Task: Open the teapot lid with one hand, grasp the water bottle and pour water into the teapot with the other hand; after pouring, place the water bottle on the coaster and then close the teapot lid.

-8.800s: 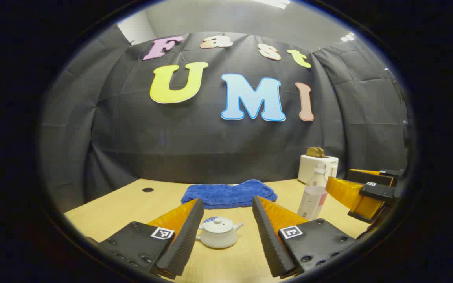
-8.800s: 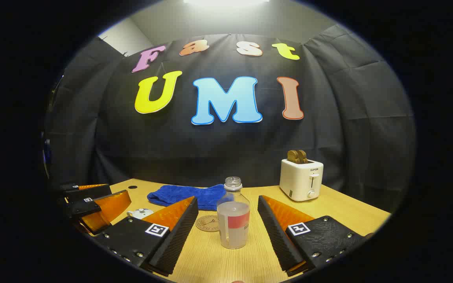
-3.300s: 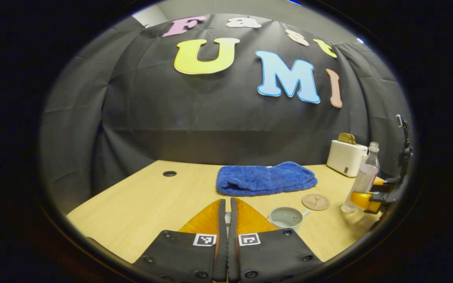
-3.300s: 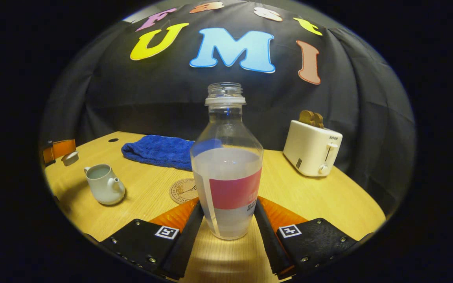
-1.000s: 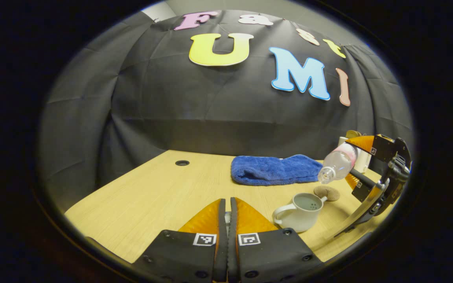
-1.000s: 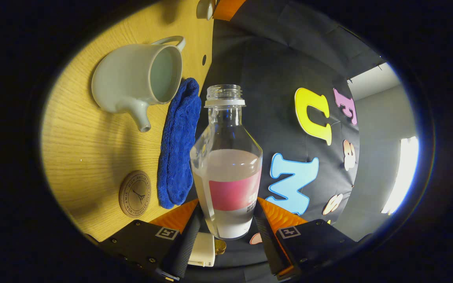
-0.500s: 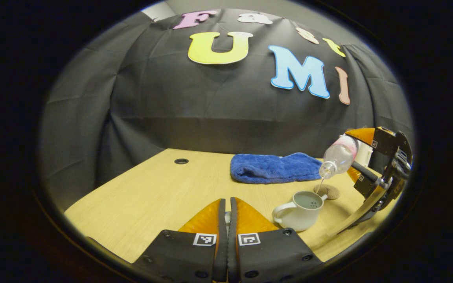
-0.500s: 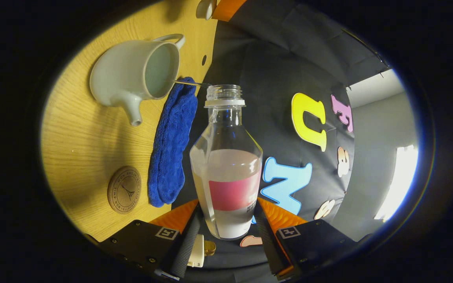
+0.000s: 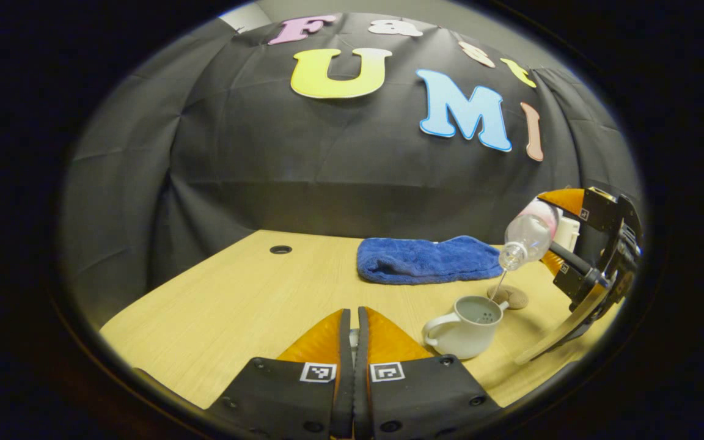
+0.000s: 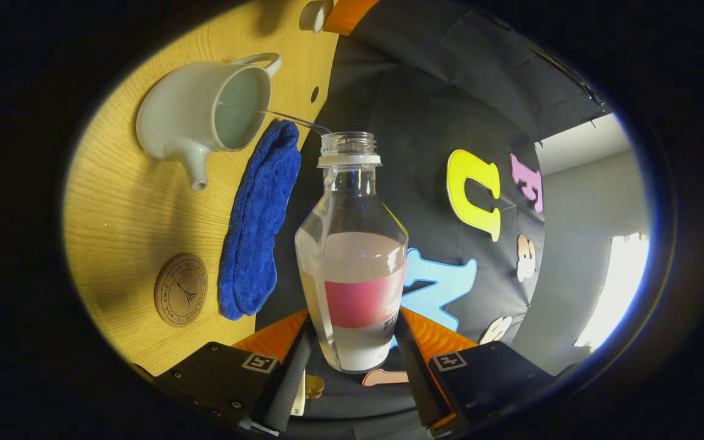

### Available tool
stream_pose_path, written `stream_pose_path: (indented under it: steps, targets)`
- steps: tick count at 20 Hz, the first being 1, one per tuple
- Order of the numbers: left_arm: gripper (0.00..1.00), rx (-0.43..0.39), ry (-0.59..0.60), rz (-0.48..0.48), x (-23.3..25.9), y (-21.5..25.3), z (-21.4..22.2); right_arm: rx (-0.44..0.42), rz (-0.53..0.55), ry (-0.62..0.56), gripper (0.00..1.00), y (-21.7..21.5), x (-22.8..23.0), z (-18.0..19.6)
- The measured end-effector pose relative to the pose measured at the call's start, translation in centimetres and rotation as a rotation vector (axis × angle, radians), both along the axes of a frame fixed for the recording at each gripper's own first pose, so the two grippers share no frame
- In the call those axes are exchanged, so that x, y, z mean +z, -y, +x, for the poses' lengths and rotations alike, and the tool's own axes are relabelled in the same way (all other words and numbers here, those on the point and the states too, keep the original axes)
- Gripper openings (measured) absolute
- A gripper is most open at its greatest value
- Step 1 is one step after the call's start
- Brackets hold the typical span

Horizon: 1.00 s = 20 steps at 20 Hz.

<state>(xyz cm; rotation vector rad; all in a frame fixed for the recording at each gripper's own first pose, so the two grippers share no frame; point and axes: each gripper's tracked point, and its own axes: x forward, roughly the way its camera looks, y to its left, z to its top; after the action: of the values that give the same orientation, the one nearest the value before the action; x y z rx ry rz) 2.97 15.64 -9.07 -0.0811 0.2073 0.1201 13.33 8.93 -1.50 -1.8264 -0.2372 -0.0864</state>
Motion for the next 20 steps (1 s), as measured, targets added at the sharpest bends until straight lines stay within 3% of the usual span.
stream_pose_path:
  steps: [20]
  targets:
    - [0.06, -0.005, -0.018, -0.003, -0.59, 0.07, 0.12, 0.029, -0.055, 0.071, 0.76, -0.53, 0.7, -0.01]
